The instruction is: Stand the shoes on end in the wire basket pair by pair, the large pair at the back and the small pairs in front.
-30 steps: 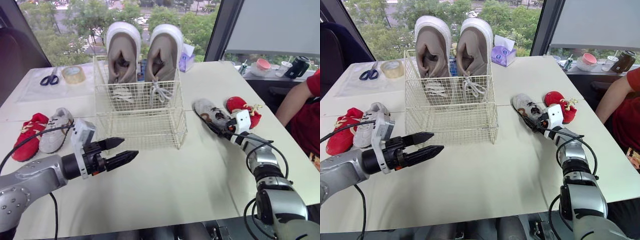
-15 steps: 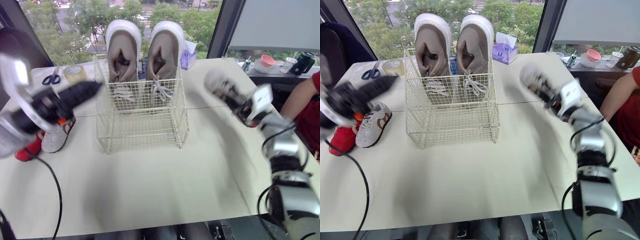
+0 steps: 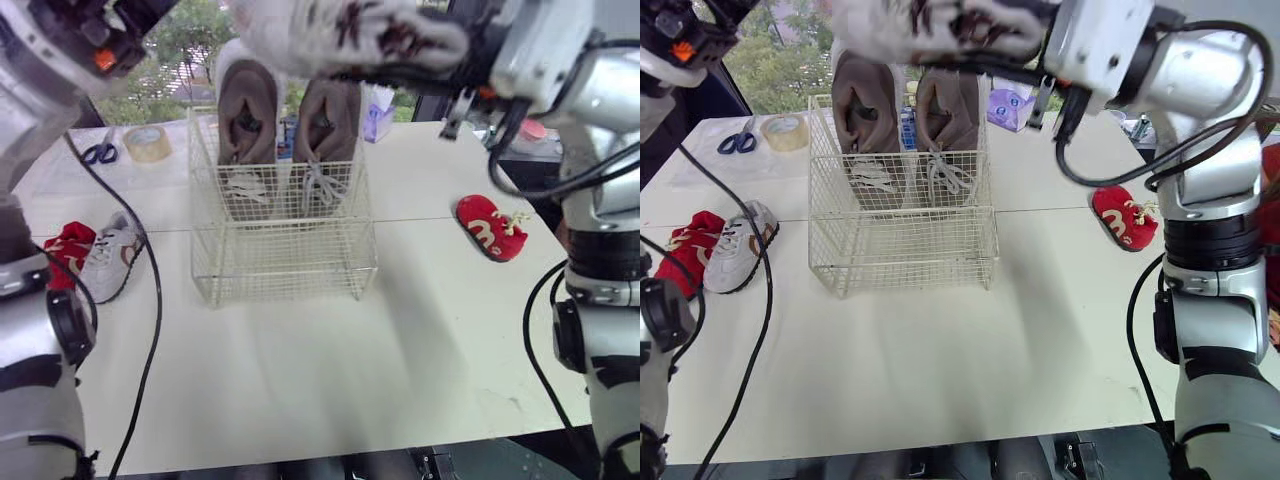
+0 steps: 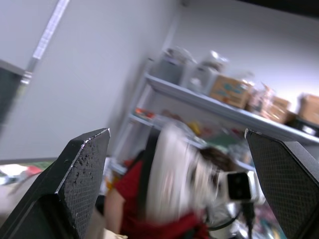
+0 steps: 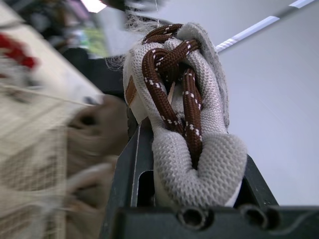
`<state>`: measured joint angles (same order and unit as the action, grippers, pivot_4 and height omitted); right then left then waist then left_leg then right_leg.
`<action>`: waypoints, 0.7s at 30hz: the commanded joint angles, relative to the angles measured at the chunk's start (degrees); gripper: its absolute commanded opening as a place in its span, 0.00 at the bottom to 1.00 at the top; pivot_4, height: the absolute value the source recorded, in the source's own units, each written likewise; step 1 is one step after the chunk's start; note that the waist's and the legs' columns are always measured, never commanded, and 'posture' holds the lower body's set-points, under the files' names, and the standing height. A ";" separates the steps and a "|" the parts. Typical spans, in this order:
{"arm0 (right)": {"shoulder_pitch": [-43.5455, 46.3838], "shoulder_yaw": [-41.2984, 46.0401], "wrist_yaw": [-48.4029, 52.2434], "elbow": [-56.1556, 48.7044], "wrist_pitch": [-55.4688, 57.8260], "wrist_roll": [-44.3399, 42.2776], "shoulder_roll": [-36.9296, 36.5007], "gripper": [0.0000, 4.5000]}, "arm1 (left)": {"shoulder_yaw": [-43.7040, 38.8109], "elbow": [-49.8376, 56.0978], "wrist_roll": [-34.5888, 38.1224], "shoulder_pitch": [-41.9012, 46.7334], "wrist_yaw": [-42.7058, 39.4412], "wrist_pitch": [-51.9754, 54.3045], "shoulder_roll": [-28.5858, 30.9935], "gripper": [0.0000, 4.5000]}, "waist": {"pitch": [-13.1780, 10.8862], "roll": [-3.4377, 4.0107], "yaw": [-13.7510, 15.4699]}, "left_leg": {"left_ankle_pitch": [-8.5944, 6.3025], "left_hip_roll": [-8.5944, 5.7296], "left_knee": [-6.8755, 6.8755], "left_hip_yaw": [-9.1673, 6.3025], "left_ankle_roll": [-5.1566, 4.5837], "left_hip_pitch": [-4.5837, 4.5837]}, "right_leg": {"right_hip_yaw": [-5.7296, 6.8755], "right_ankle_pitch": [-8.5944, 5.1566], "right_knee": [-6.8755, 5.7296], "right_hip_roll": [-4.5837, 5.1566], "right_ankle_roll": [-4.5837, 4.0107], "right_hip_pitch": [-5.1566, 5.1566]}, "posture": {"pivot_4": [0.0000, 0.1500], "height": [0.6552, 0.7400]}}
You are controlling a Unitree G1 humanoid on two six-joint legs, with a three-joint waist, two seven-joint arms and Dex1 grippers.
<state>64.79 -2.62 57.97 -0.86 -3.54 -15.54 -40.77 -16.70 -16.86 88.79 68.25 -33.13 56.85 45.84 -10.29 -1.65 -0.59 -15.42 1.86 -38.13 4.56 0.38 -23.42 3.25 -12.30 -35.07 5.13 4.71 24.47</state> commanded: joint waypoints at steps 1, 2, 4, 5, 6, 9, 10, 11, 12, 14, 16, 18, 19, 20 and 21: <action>1.44 1.95 -0.25 -2.21 -1.40 -0.69 0.34 0.20 | 1.05 0.37 -3.89 2.25 -3.63 2.13 -1.73 1.00 | 0.00 0.00 -0.08 | 0.03 0.00 0.00 0.00 0.04 0.01 | 0.00 0.00 -0.01 0.00 0.00 0.00 | 1.00 1.00; 1.51 1.91 -0.39 -2.48 -1.42 -0.72 0.61 0.20 | 2.07 0.53 -5.73 2.27 -5.97 2.93 -1.76 1.00 | 0.00 0.00 -0.15 | 0.05 0.00 0.01 0.00 0.09 0.01 | 0.00 0.00 -0.02 -0.01 0.00 0.01 | 1.00 1.00; 1.57 1.85 -0.70 -3.00 -1.44 -0.61 1.11 0.20 | 3.75 -0.07 -9.48 2.32 -10.34 3.99 -1.41 1.00 | -0.01 0.01 -0.26 | 0.06 0.01 0.03 0.00 0.11 0.01 | 0.01 0.00 -0.04 -0.04 0.00 0.04 | 1.00 1.00; 1.61 1.85 -0.82 -3.18 -1.55 -0.48 1.33 0.20 | 4.44 -0.78 -11.23 2.48 -12.25 4.28 -1.25 1.00 | -0.01 0.02 -0.37 | 0.07 0.02 0.04 0.01 0.11 0.01 | 0.00 0.00 -0.06 -0.05 0.00 0.07 | 1.00 1.00; 1.61 1.78 -0.92 -3.37 -1.73 -0.28 1.55 0.20 | 4.90 -1.45 -12.63 2.63 -14.11 4.75 -1.01 1.00 | -0.01 0.02 -0.43 | 0.07 0.02 0.05 0.01 0.11 0.02 | 0.00 0.00 -0.08 -0.06 0.00 0.07 | 1.00 1.00; 1.32 1.50 -0.89 -3.96 -2.04 0.15 1.86 0.20 | 5.49 -2.81 -15.76 3.50 -18.12 5.88 -1.18 1.00 | -0.03 0.04 -0.37 | 0.03 0.05 0.05 0.00 0.06 0.02 | 0.00 0.00 -0.11 -0.09 -0.01 0.10 | 1.00 1.00; 1.18 1.43 -0.82 -4.12 -2.04 0.20 1.89 0.20 | 5.36 -3.34 -16.43 3.97 -18.76 6.21 -1.51 1.00 | -0.03 0.04 -0.33 | 0.02 0.05 0.06 0.00 0.04 0.02 | 0.00 -0.01 -0.11 -0.09 -0.01 0.11 | 1.00 1.00; 0.93 1.31 -0.68 -4.37 -2.18 0.36 1.87 0.20 | 5.21 -3.70 -17.07 4.40 -19.45 6.43 -1.83 0.94 | -0.03 0.03 -0.30 | 0.01 0.05 0.05 -0.01 0.02 0.01 | 0.00 0.00 -0.11 -0.08 -0.01 0.11 | 1.00 1.00; 0.74 1.25 -0.60 -4.65 -2.16 0.46 1.86 0.20 | 4.84 -3.96 -17.43 4.75 -20.00 6.72 -2.16 0.88 | -0.03 0.03 -0.29 | 0.01 0.05 0.05 0.00 0.02 0.01 | 0.00 -0.01 -0.10 -0.08 -0.01 0.11 | 1.00 1.00; 0.48 1.16 -0.55 -5.12 -2.07 0.59 1.88 0.20 | 4.17 -4.19 -18.22 5.12 -20.97 7.14 -2.55 0.70 | -0.03 0.03 -0.13 | 0.01 0.05 0.05 0.00 0.01 0.01 | 0.00 -0.01 -0.10 -0.07 -0.01 0.11 | 1.00 1.00; 0.16 0.89 -0.43 -5.56 -2.17 0.77 1.92 0.20 | 3.40 -4.10 -18.41 5.14 -21.55 7.96 -2.62 0.48 | -0.03 0.03 -0.14 | 0.01 0.04 0.05 -0.01 0.01 0.00 | -0.01 -0.01 -0.10 -0.05 -0.01 0.10 | 1.00 1.00; -0.51 0.52 -0.39 -6.22 -1.95 0.90 2.07 0.20 | 2.90 -3.10 -18.94 4.52 -21.84 8.56 -2.61 0.27 | -0.03 0.03 -0.19 | 0.01 0.04 0.05 -0.01 0.01 0.00 | -0.01 0.00 -0.10 -0.05 -0.01 0.10 | 1.00 1.00; -0.75 0.48 -0.44 -6.47 -1.79 0.93 2.12 0.20 | 2.82 -2.59 -19.37 4.26 -21.94 8.68 -2.63 0.15 | -0.03 0.03 -0.21 | 0.01 0.05 0.05 -0.02 0.01 0.00 | -0.01 0.00 -0.11 -0.05 -0.01 0.10 | 1.00 1.00; -1.19 0.49 -0.74 -6.77 -1.16 0.89 2.24 0.20 | 2.65 -1.79 -20.16 3.58 -21.77 8.32 -2.64 0.08 | -0.03 0.03 -0.21 | 0.01 0.05 0.05 -0.02 0.01 0.01 | -0.01 0.00 -0.12 -0.05 -0.01 0.10 | 1.00 1.00; -1.63 0.62 -1.11 -6.97 -0.47 0.87 2.31 0.20 | 2.13 -1.17 -20.54 2.97 -21.49 7.95 -2.76 0.08 | -0.03 0.03 -0.22 | 0.01 0.05 0.05 -0.02 0.02 0.01 | -0.01 0.00 -0.12 -0.05 -0.01 0.11 | 1.00 1.00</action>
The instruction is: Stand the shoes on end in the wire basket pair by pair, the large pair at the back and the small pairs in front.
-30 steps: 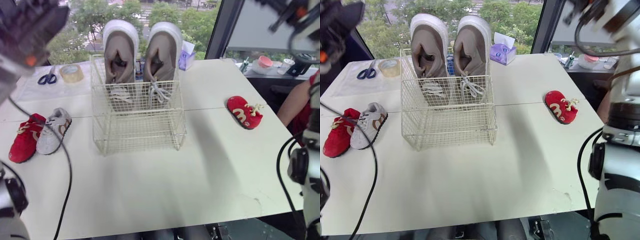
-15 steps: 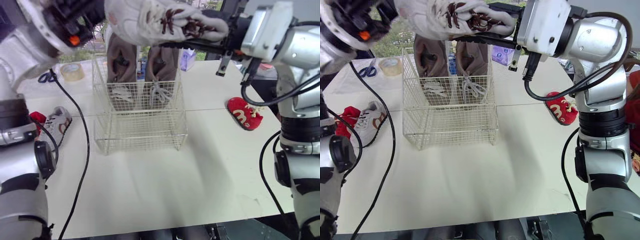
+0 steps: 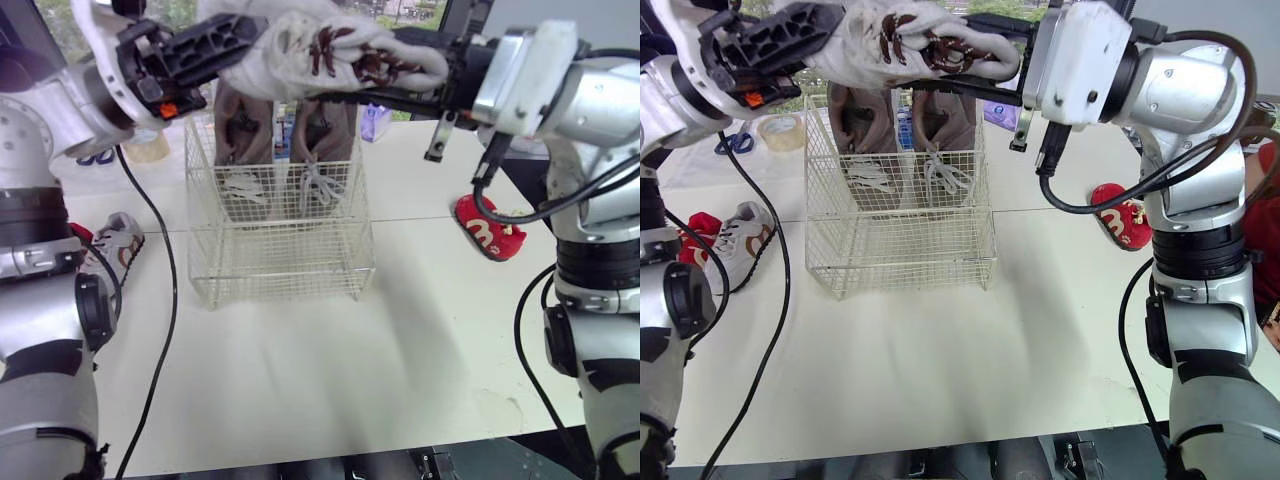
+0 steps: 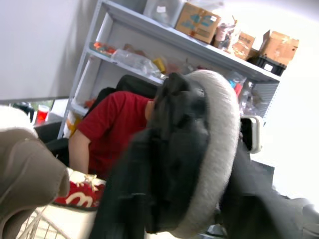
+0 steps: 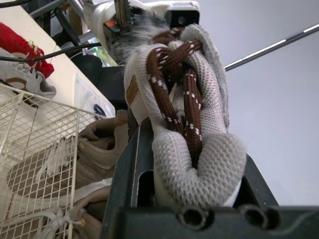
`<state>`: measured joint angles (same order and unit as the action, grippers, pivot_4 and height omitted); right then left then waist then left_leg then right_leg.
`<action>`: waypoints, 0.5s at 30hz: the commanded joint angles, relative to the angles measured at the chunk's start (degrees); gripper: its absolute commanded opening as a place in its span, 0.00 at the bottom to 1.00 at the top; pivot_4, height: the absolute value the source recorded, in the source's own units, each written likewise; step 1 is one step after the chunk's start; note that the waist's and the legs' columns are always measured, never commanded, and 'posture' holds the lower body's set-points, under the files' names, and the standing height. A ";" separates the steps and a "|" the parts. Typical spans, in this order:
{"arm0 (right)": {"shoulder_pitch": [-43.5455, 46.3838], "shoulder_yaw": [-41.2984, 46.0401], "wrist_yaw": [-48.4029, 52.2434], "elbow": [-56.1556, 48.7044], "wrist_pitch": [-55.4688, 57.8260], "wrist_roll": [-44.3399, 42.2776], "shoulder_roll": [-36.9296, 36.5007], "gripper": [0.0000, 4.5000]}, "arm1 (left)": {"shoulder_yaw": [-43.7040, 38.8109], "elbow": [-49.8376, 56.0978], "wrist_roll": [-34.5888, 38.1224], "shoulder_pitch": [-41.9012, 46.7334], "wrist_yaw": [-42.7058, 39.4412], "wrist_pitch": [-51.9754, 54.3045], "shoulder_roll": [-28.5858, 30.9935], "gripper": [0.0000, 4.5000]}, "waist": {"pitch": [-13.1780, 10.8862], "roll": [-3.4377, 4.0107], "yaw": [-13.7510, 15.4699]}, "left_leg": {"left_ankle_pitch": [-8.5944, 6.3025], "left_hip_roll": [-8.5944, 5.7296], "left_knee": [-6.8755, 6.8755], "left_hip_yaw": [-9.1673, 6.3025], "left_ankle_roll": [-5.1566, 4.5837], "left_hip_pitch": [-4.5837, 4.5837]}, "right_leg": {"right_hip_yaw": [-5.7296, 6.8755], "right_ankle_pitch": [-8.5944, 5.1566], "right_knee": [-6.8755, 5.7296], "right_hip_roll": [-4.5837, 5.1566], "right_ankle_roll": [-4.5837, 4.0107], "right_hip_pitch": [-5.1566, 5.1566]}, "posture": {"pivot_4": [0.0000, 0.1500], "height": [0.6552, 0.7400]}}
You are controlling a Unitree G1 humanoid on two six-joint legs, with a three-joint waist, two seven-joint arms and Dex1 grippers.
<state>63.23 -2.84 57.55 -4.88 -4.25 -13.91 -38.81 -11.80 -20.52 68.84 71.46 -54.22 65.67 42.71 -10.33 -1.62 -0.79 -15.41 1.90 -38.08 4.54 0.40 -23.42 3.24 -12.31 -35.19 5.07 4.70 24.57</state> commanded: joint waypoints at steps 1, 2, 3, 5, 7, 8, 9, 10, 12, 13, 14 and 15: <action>-0.62 1.20 -1.39 -3.21 1.63 -0.93 0.38 0.20 | -3.96 2.72 -0.42 -0.75 0.63 -0.99 0.09 0.08 | 0.00 0.00 -0.04 | 0.00 0.01 0.00 0.00 0.00 0.00 | 0.00 0.00 0.00 0.00 0.00 0.00 | 1.00 1.00; -1.37 2.03 -2.94 -3.44 3.98 -1.45 0.68 0.20 | -5.71 2.81 0.01 -1.43 2.31 -1.35 -0.33 0.08 | 0.00 0.00 -0.02 | 0.00 0.01 0.00 0.00 0.00 0.01 | 0.00 0.00 -0.01 0.00 0.00 0.00 | 1.00 1.00; -2.41 3.56 -5.28 -3.70 7.66 -2.86 1.20 0.28 | -8.83 2.47 1.62 -2.33 5.70 -1.95 -1.30 0.08 | 0.00 0.00 -0.01 | 0.00 0.03 0.00 -0.01 0.01 0.01 | 0.00 0.00 -0.03 0.00 0.00 0.00 | 1.00 1.00; -4.67 7.10 -10.51 -4.43 14.67 -6.17 2.80 0.45 | -15.29 2.27 5.77 -4.36 13.77 -3.54 -4.10 0.08 | 0.00 0.00 0.03 | 0.01 0.05 -0.04 -0.03 0.01 0.02 | 0.00 0.00 -0.07 0.02 0.00 -0.01 | 1.00 1.00; -7.18 11.30 -16.75 -5.80 21.23 -11.13 5.73 0.70 | -21.12 5.05 10.68 -7.27 22.17 -6.71 -8.66 0.08 | 0.01 -0.02 0.09 | 0.02 0.16 -0.05 -0.16 0.02 0.03 | -0.02 0.01 -0.11 0.07 0.00 -0.01 | 1.00 1.00; -8.38 13.64 -20.60 -6.57 24.28 -14.35 8.08 0.80 | -23.21 7.92 12.65 -8.98 26.01 -9.34 -12.06 0.08 | 0.02 -0.03 0.09 | 0.04 0.17 -0.06 -0.16 0.04 0.02 | -0.01 0.02 -0.11 0.10 0.00 -0.01 | 1.00 1.00; -9.24 15.57 -23.92 -7.38 26.92 -18.06 10.68 0.91 | -24.30 10.89 13.56 -10.29 28.80 -12.23 -15.54 0.08 | 0.03 -0.06 0.14 | 0.05 0.21 -0.07 -0.18 0.06 0.03 | -0.01 0.03 -0.12 0.12 -0.01 -0.03 | 1.00 1.00; -9.81 17.16 -27.09 -8.43 29.23 -21.83 13.51 0.99 | -25.14 13.51 14.49 -11.06 31.56 -15.29 -19.21 0.08 | 0.03 -0.06 0.21 | 0.07 0.20 -0.07 -0.18 0.10 0.03 | 0.00 0.05 -0.10 0.20 -0.02 -0.04 | 1.00 1.00; -9.60 19.42 -33.08 -10.27 32.59 -28.52 19.01 0.99 | -26.24 16.57 16.99 -11.35 36.41 -20.05 -25.36 0.08 | 0.03 -0.05 0.44 | 0.12 0.13 -0.07 -0.18 0.19 0.02 | 0.03 0.09 -0.10 0.30 -0.01 -0.05 | 1.00 1.00; -8.49 20.22 -37.39 -10.88 34.55 -34.85 23.78 0.99 | -25.58 18.06 17.55 -11.76 37.91 -22.28 -29.37 0.08 | 0.03 -0.05 0.41 | 0.13 0.07 -0.07 -0.17 0.20 0.00 | 0.03 0.11 -0.10 0.35 0.01 -0.05 | 1.00 1.00; -7.39 20.47 -40.65 -11.14 35.96 -40.03 27.84 0.99 | -24.76 19.12 18.10 -12.05 39.14 -24.07 -32.83 0.08 | 0.03 -0.05 0.32 | 0.11 0.02 -0.07 -0.15 0.17 0.00 | 0.03 0.12 -0.09 0.36 0.03 -0.05 | 1.00 1.00; -6.29 20.45 -43.27 -11.06 36.98 -44.43 31.41 0.99 | -23.84 19.88 18.74 -12.35 40.16 -25.23 -35.62 0.08 | 0.03 -0.05 0.32 | 0.09 0.02 -0.07 -0.14 0.12 0.01 | 0.03 0.13 -0.09 0.37 0.03 -0.05 | 1.00 1.00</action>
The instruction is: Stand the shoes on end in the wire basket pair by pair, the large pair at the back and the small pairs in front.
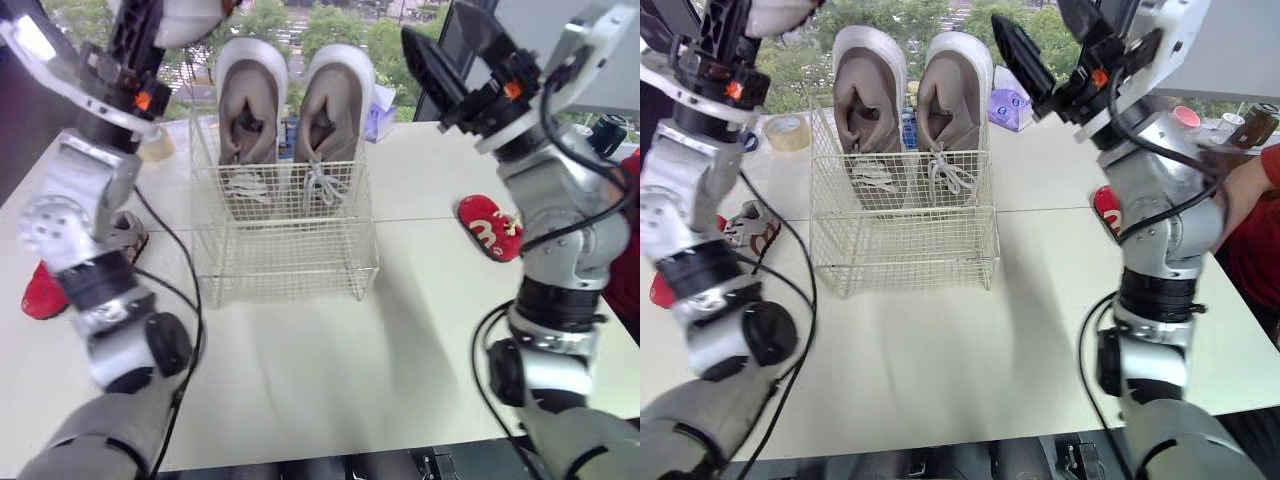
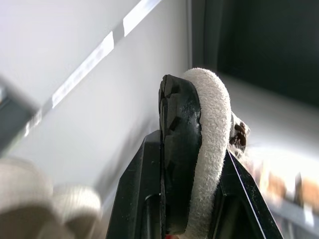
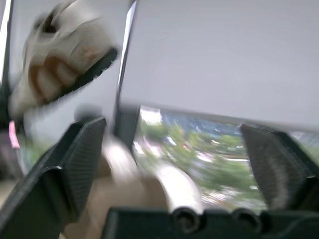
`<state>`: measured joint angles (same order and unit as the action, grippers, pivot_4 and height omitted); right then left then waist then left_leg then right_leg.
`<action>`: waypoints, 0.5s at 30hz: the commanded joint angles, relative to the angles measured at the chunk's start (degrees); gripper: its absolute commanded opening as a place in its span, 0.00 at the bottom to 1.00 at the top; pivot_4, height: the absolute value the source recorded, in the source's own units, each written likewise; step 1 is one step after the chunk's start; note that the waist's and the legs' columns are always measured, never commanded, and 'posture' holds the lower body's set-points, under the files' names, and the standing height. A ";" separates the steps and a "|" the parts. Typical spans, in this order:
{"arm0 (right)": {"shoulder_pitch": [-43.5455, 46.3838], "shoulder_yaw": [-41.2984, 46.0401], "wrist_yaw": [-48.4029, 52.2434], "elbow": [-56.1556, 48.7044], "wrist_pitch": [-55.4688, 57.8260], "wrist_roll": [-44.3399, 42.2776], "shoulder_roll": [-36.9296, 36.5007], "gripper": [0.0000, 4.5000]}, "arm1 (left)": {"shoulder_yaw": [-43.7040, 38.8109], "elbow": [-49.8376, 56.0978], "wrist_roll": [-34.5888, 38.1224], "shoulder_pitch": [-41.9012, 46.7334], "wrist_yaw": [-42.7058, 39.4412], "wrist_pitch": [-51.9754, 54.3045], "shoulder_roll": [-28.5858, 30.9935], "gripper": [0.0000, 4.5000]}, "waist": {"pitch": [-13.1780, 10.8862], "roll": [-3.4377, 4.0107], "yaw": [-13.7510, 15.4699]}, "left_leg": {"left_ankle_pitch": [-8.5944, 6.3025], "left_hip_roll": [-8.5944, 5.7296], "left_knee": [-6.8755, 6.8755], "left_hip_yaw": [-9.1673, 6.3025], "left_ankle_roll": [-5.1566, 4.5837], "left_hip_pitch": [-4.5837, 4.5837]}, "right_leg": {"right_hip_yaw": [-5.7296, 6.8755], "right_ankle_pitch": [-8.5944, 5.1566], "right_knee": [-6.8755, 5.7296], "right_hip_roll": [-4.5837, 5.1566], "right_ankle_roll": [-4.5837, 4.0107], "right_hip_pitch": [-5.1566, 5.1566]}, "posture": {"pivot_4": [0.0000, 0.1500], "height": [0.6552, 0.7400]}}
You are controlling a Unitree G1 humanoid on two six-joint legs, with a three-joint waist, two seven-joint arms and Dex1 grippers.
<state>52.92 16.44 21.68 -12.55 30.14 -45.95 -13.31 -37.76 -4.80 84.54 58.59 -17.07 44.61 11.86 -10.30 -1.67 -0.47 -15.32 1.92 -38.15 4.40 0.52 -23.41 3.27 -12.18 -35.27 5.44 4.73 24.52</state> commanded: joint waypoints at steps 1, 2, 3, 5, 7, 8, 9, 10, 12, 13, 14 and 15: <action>5.08 1.14 -9.78 -2.97 2.78 -15.34 9.21 0.99 | 3.37 4.99 3.39 0.13 3.80 -4.84 -7.06 0.08 | 0.00 0.00 -0.03 | -0.01 -0.04 0.00 0.03 -0.03 0.00 | 0.00 0.01 0.01 0.00 0.01 0.00 | 1.00 1.00; 5.82 1.26 -11.51 -2.43 2.79 -17.40 11.27 0.99 | 4.51 5.79 3.51 -0.30 4.24 -4.93 -8.18 0.08 | 0.00 0.00 -0.12 | -0.06 -0.08 0.00 0.03 -0.12 -0.01 | 0.00 0.01 0.03 -0.02 0.01 0.00 | 1.00 1.00; 6.40 1.46 -12.83 -1.93 2.74 -19.24 12.87 0.99 | 5.32 6.45 4.02 -0.71 4.68 -4.96 -8.95 0.08 | 0.00 0.00 -0.12 | -0.10 -0.10 0.00 0.04 -0.19 -0.01 | 0.00 0.01 0.04 -0.03 0.01 0.00 | 1.00 1.00; 7.36 1.77 -14.52 -1.13 2.37 -21.81 14.50 0.99 | 6.33 7.03 5.08 -1.41 5.59 -5.22 -9.30 0.08 | 0.00 0.00 -0.17 | -0.13 -0.14 0.00 0.06 -0.24 -0.02 | 0.00 0.01 0.08 -0.12 0.01 -0.02 | 1.00 1.00; 8.26 0.92 -14.66 -0.47 1.73 -21.72 14.66 0.99 | 7.40 7.51 6.20 -2.48 6.19 -4.87 -8.99 0.08 | 0.00 0.00 -0.20 | -0.16 -0.13 0.00 0.06 -0.29 -0.02 | 0.00 0.01 0.09 -0.16 0.01 -0.03 | 1.00 1.00; 8.61 0.40 -14.44 -0.19 1.42 -21.48 14.58 0.99 | 8.11 7.84 6.46 -3.17 6.50 -4.48 -8.81 0.08 | 0.00 0.00 -0.22 | -0.16 -0.13 0.00 0.06 -0.30 -0.02 | 0.00 0.01 0.09 -0.17 0.01 -0.03 | 1.00 1.00; 8.84 0.03 -14.26 0.04 1.08 -21.30 14.45 0.99 | 8.83 8.31 6.72 -3.88 6.66 -4.06 -8.61 0.08 | 0.00 0.00 -0.23 | -0.16 -0.13 0.00 0.06 -0.30 -0.02 | -0.01 0.00 0.09 -0.19 0.01 -0.03 | 1.00 1.00; 8.95 -0.18 -14.08 0.23 0.74 -21.20 14.31 0.99 | 9.41 8.86 7.15 -4.59 6.94 -3.76 -8.46 0.08 | 0.00 0.00 -0.23 | -0.16 -0.12 0.00 0.06 -0.30 -0.02 | -0.01 0.00 0.09 -0.22 0.01 -0.03 | 1.00 1.00; 9.05 -0.62 -13.59 0.63 0.23 -20.67 13.84 0.99 | 10.27 9.74 8.28 -5.74 7.19 -3.36 -7.88 0.08 | 0.00 0.00 -0.19 | -0.16 -0.09 0.00 0.05 -0.30 -0.02 | -0.01 0.00 0.09 -0.29 0.01 -0.03 | 1.00 1.00; 8.94 -0.88 -13.41 0.85 0.10 -20.21 13.56 0.99 | 10.68 10.24 8.79 -6.33 7.39 -3.22 -7.62 0.08 | 0.00 0.00 -0.17 | -0.16 -0.08 0.00 0.04 -0.30 -0.03 | -0.01 0.00 0.09 -0.31 0.00 -0.03 | 1.00 1.00; 8.77 -1.26 -13.11 1.10 -0.02 -19.52 13.18 0.99 | 11.08 10.60 9.21 -6.82 7.47 -3.19 -7.40 0.08 | 0.00 0.00 -0.17 | -0.16 -0.08 0.00 0.04 -0.30 -0.03 | 0.00 0.00 0.09 -0.32 0.00 -0.03 | 1.00 1.00; 8.57 -1.62 -12.78 1.26 -0.12 -18.89 12.82 0.99 | 11.55 10.95 9.54 -7.30 7.65 -3.16 -7.21 0.08 | 0.00 0.00 -0.19 | -0.16 -0.08 0.00 0.04 -0.30 -0.04 | 0.00 0.00 0.10 -0.32 0.00 -0.03 | 1.00 1.00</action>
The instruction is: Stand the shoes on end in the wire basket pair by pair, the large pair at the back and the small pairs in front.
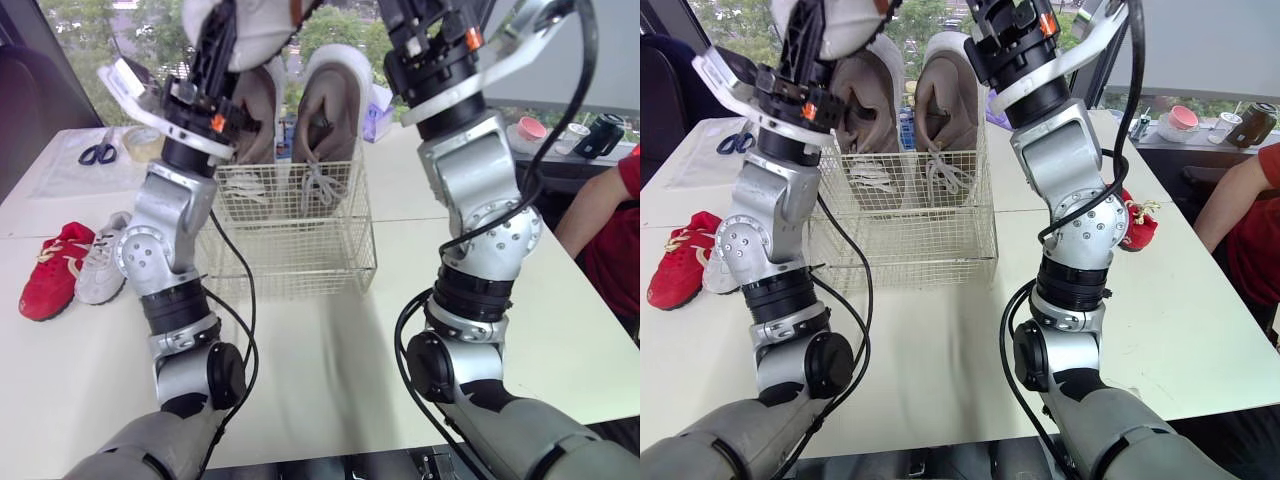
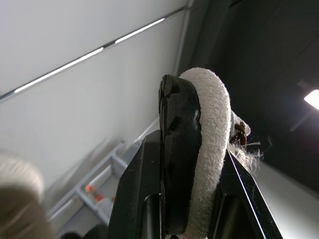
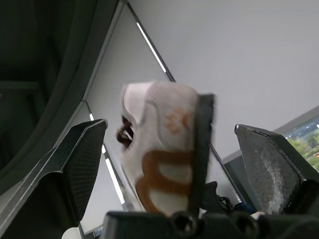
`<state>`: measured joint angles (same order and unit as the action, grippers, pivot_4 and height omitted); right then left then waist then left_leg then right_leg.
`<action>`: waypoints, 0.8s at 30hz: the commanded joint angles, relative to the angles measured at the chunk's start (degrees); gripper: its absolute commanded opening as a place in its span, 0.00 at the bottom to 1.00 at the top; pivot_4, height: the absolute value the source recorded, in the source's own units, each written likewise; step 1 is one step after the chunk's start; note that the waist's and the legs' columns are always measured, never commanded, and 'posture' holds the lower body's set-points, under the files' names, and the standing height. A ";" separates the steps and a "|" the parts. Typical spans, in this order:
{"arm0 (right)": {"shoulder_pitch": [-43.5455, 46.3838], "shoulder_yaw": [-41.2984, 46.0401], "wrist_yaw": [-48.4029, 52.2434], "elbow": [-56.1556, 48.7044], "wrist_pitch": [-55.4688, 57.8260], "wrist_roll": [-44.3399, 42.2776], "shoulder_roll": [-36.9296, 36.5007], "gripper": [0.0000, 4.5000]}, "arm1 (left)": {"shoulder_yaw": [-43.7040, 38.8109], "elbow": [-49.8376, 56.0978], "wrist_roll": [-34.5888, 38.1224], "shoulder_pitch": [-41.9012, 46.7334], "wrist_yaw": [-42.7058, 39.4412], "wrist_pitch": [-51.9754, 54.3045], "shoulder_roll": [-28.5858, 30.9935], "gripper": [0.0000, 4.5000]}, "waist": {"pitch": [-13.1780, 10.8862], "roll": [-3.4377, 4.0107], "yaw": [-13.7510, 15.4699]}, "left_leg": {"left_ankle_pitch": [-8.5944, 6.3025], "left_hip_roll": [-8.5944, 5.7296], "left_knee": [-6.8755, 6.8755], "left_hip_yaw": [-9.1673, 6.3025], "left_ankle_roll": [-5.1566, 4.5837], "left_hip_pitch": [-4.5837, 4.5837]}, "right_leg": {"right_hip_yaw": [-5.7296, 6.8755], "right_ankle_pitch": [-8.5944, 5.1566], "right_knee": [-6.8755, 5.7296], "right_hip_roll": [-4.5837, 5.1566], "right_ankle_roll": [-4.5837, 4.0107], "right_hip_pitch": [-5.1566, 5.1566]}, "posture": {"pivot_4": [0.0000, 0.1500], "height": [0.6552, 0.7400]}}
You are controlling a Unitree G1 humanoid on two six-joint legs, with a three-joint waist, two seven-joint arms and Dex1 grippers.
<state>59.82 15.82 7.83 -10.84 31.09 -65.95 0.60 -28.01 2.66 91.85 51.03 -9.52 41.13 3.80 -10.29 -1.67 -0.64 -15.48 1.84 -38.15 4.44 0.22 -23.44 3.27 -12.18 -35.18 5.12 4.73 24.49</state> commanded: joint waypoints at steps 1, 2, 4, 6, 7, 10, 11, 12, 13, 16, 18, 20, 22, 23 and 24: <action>1.55 -1.25 1.32 -0.26 -1.19 1.58 -1.40 0.99 | 2.41 3.86 2.40 -0.24 0.15 0.43 1.01 0.08 | 0.00 0.00 -0.04 | 0.00 0.00 0.00 0.01 0.00 0.00 | 0.00 0.00 0.01 0.00 0.00 0.00 | 1.00 1.00; 1.55 -1.38 1.49 -0.20 -1.35 1.72 -1.62 0.99 | 3.05 4.10 2.36 -0.76 0.44 0.46 1.09 0.08 | 0.00 0.00 -0.02 | 0.00 0.00 0.00 0.00 0.00 0.00 | -0.01 0.00 0.01 0.00 0.00 0.00 | 1.00 1.00; 1.84 -1.36 1.61 -0.26 -1.52 1.24 -1.84 0.99 | 4.24 4.32 1.97 -1.84 0.68 0.49 1.36 0.08 | 0.00 0.00 0.01 | 0.00 0.00 0.00 0.00 0.00 0.00 | -0.01 0.00 0.02 0.00 0.00 0.00 | 1.00 1.00; 2.25 -1.15 1.41 -0.45 -1.57 0.30 -1.85 0.99 | 5.26 4.52 1.54 -2.91 0.53 0.60 1.81 0.08 | 0.00 0.00 -0.02 | 0.00 0.00 0.00 0.00 0.00 0.00 | -0.01 0.00 0.02 0.00 0.00 -0.01 | 1.00 1.00; 2.57 -0.84 1.06 -0.72 -1.55 -0.63 -1.72 0.99 | 5.66 4.44 1.25 -3.57 0.39 0.59 2.03 0.08 | 0.00 0.00 -0.04 | 0.00 0.00 0.01 0.01 0.00 0.00 | -0.01 0.00 0.02 0.00 0.00 -0.01 | 1.00 1.00; 2.91 -0.61 0.46 -1.17 -1.60 -2.22 -1.31 0.99 | 6.13 3.96 1.00 -4.53 -0.09 0.33 2.79 0.08 | 0.00 0.00 -0.05 | 0.00 0.02 0.01 0.00 0.00 0.00 | 0.00 0.00 0.02 -0.03 -0.01 0.00 | 1.00 1.00; 2.79 -0.77 0.42 -1.30 -1.63 -2.45 -1.14 0.99 | 6.23 3.87 0.89 -4.68 -0.33 0.32 3.16 0.08 | 0.00 0.00 -0.05 | 0.00 0.02 0.01 0.00 0.00 0.00 | 0.00 -0.01 0.02 -0.04 -0.01 0.00 | 1.00 1.00; 2.70 -0.89 0.38 -1.38 -1.66 -2.63 -1.05 0.99 | 6.34 3.82 0.84 -4.78 -0.51 0.29 3.45 0.08 | 0.00 0.00 -0.06 | 0.00 0.02 0.01 0.00 0.00 0.00 | 0.00 -0.01 0.03 -0.04 -0.01 0.00 | 1.00 1.00; 2.62 -1.01 0.36 -1.44 -1.67 -2.72 -1.02 0.99 | 6.48 3.79 0.85 -4.85 -0.61 0.20 3.65 0.08 | 0.00 0.00 -0.06 | 0.00 0.03 0.01 0.00 0.00 0.00 | 0.00 -0.01 0.03 -0.04 -0.01 0.00 | 1.00 1.00; 2.51 -1.35 0.25 -1.43 -1.75 -2.66 -0.97 0.81 | 6.91 3.69 0.53 -4.95 -1.03 0.21 4.24 0.08 | 0.00 0.00 -0.06 | 0.00 0.03 0.02 0.00 0.00 0.00 | 0.00 -0.01 0.04 -0.04 -0.01 0.00 | 1.00 1.00; 2.43 -1.54 0.25 -1.50 -1.77 -2.68 -0.94 0.61 | 7.21 3.75 0.05 -5.08 -1.37 0.27 4.75 0.08 | 0.00 0.00 -0.02 | 0.00 0.03 0.02 0.00 0.00 0.00 | 0.00 -0.01 0.04 -0.04 -0.01 0.00 | 1.00 1.00; 2.42 -1.52 -0.04 -1.58 -1.82 -2.93 -0.86 0.44 | 7.57 4.14 -0.59 -5.36 -1.90 0.35 5.62 0.08 | 0.00 0.00 -0.03 | 0.00 0.03 0.02 0.00 0.00 0.00 | -0.01 -0.01 0.05 -0.04 -0.01 0.00 | 1.00 1.00; 2.45 -1.46 -0.32 -1.59 -1.89 -3.09 -0.85 0.31 | 7.90 4.35 -1.52 -5.54 -2.26 0.19 6.39 0.08 | 0.00 0.01 -0.06 | 0.00 0.03 0.02 0.00 0.00 0.00 | -0.01 -0.01 0.05 -0.04 -0.01 0.00 | 1.00 1.00; 2.52 -1.33 -0.48 -1.85 -1.73 -3.50 -1.00 0.28 | 8.40 5.08 -2.22 -5.88 -2.73 0.83 7.43 0.19 | 0.00 0.01 -0.07 | 0.00 0.03 0.02 0.00 0.00 0.00 | 0.00 -0.01 0.06 -0.04 -0.02 0.00 | 1.00 1.00; 2.57 -1.24 -0.60 -2.15 -1.51 -3.90 -1.21 0.28 | 8.70 6.12 -2.31 -6.30 -2.95 1.40 8.40 0.30 | 0.00 0.01 -0.09 | 0.00 0.04 0.02 0.00 0.00 0.00 | 0.00 -0.01 0.06 -0.04 -0.02 0.00 | 1.00 1.00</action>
<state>60.47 14.82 6.55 -9.78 30.04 -67.27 -0.83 -20.81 7.43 91.12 45.23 -12.44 41.55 11.22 -10.30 -1.66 -0.73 -15.49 1.89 -38.12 4.44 0.22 -23.44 3.26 -12.19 -35.12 5.08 4.72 24.48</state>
